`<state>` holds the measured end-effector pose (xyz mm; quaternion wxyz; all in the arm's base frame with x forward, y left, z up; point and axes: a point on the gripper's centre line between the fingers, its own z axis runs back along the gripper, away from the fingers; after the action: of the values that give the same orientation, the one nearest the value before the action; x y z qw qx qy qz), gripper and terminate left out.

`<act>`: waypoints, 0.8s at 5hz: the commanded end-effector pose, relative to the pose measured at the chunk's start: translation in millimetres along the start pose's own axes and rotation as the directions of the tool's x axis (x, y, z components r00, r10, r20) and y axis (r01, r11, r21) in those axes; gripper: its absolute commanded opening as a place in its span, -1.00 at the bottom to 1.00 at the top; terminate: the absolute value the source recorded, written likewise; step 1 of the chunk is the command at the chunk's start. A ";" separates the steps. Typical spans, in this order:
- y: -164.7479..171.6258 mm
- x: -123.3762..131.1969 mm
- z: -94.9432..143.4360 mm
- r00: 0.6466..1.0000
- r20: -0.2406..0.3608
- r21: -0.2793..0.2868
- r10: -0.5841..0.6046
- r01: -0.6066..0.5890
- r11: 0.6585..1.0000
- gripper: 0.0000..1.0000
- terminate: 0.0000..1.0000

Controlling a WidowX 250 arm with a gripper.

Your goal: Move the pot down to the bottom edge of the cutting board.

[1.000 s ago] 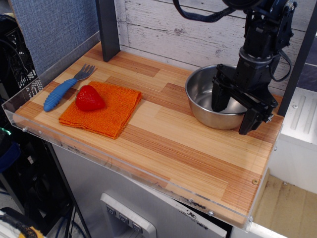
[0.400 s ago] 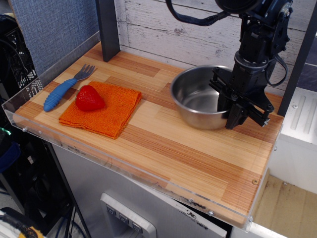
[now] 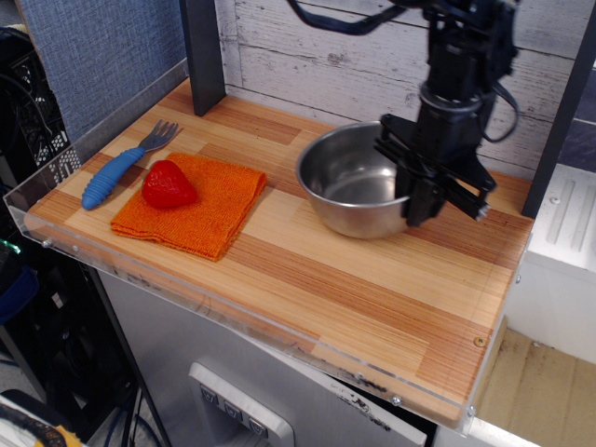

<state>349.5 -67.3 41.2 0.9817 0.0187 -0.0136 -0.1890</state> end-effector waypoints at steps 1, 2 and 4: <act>47.1 -12.8 78.2 0.974 0.181 -0.039 0.134 -0.129 0.991 -1.00 -1.00; 45.8 -26.0 109.3 0.965 0.231 -0.075 0.124 -0.109 0.991 -1.00 -1.00; -0.3 -60.2 138.7 0.959 0.283 -0.085 0.004 0.021 0.996 -1.00 -1.00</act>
<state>291.9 -53.6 162.9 0.9727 -0.0560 -0.1158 -0.1933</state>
